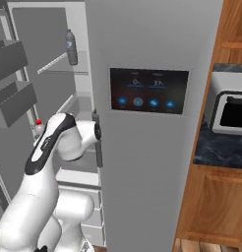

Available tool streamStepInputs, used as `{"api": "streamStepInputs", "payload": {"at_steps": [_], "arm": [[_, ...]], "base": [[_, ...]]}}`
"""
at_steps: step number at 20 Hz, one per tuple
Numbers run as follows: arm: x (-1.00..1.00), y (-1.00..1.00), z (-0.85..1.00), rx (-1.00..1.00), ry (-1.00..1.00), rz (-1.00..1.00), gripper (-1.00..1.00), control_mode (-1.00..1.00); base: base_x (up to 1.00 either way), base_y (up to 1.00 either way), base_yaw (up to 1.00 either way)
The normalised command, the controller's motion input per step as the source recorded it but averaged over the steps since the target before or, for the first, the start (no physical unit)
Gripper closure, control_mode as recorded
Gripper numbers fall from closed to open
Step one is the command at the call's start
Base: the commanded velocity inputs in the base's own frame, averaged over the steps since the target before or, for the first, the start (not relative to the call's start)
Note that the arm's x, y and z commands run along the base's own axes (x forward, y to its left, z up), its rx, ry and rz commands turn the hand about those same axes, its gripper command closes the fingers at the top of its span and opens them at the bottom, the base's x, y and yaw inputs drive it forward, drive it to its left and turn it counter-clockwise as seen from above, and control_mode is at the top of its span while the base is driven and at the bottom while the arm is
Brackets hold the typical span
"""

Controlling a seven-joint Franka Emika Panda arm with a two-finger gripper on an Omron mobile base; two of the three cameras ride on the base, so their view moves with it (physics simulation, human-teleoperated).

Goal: Take the bottled waters from the counter and place them in the freezer to freeze. Close the freezer door after placing the bottles.

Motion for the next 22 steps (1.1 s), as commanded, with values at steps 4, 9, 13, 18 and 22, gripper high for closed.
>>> {"api": "streamStepInputs", "payload": {"at_steps": [4, 9, 13, 18, 22], "arm": [[-0.27, 0.00, 0.97, -0.01, -0.10, -0.21, 1.00, -1.00], [-0.19, -0.02, 0.94, 0.00, -0.05, -0.24, 1.00, -1.00], [-0.22, -0.18, 0.93, 0.00, -0.06, -0.29, 1.00, -1.00], [-0.25, -0.42, 0.71, 0.00, -0.05, -0.28, 1.00, -1.00], [-0.23, -0.69, 0.43, 0.00, -0.01, -0.29, 1.00, -1.00]], "base": [[0.00, 0.00, 0.00], [0.00, 0.00, 0.00], [0.00, 0.00, 0.00], [0.00, 0.00, 0.00], [0.00, 0.00, 0.00]]}}
